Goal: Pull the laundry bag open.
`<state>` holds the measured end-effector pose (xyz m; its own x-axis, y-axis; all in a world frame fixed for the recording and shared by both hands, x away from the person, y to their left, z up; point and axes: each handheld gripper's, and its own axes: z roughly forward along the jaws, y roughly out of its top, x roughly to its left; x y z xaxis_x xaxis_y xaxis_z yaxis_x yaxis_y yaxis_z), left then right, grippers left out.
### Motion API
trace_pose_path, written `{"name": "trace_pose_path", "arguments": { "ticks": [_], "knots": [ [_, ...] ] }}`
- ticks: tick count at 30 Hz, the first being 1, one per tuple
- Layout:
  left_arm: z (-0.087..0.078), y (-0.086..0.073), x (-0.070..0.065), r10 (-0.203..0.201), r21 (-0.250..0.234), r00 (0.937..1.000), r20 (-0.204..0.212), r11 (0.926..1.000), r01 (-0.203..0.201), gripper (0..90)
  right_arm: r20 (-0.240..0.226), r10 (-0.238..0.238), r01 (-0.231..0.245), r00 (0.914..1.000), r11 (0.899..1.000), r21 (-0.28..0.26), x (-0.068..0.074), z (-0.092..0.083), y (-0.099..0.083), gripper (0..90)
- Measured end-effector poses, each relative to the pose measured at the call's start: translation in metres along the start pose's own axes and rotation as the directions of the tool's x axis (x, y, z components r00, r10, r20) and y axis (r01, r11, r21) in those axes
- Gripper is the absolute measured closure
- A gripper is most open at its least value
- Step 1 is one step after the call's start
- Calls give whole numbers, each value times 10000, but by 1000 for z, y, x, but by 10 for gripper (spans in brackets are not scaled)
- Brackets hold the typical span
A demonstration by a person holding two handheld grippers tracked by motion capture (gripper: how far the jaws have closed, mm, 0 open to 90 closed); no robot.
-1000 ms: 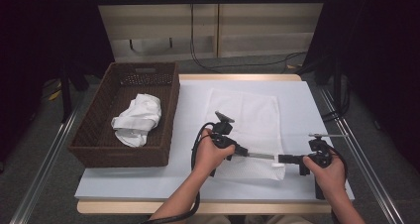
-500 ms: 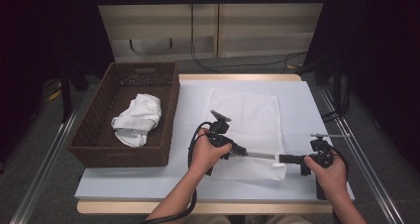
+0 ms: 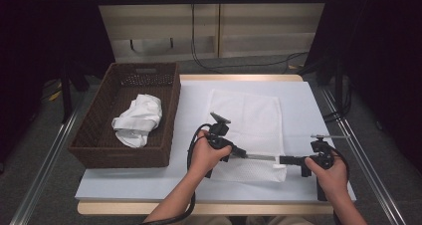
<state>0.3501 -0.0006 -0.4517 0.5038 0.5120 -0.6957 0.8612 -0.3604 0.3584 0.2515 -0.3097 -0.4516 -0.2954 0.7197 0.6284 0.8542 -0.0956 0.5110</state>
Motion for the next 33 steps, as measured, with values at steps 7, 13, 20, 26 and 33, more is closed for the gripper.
{"name": "trace_pose_path", "arguments": {
  "ticks": [7,13,20,26,33],
  "knots": [
    [-4,0,4,31,-4,9996,281,10000,-31,868,75,-64,64,10000,10000,18,0,-1,0,883],
    [-5,-1,3,3,-26,9994,350,10000,-2,867,27,-100,100,9999,9999,-26,0,-1,0,883],
    [-4,-2,2,28,-65,9995,301,10000,-26,868,92,-150,150,9998,9999,12,1,-1,0,883],
    [-8,-3,2,55,-131,9996,276,9999,-52,868,98,-142,143,9999,9999,-18,1,-2,0,883],
    [-9,-3,5,76,-50,9993,378,10000,-74,868,94,-154,154,9998,9999,12,1,-2,0,883]
  ]
}}
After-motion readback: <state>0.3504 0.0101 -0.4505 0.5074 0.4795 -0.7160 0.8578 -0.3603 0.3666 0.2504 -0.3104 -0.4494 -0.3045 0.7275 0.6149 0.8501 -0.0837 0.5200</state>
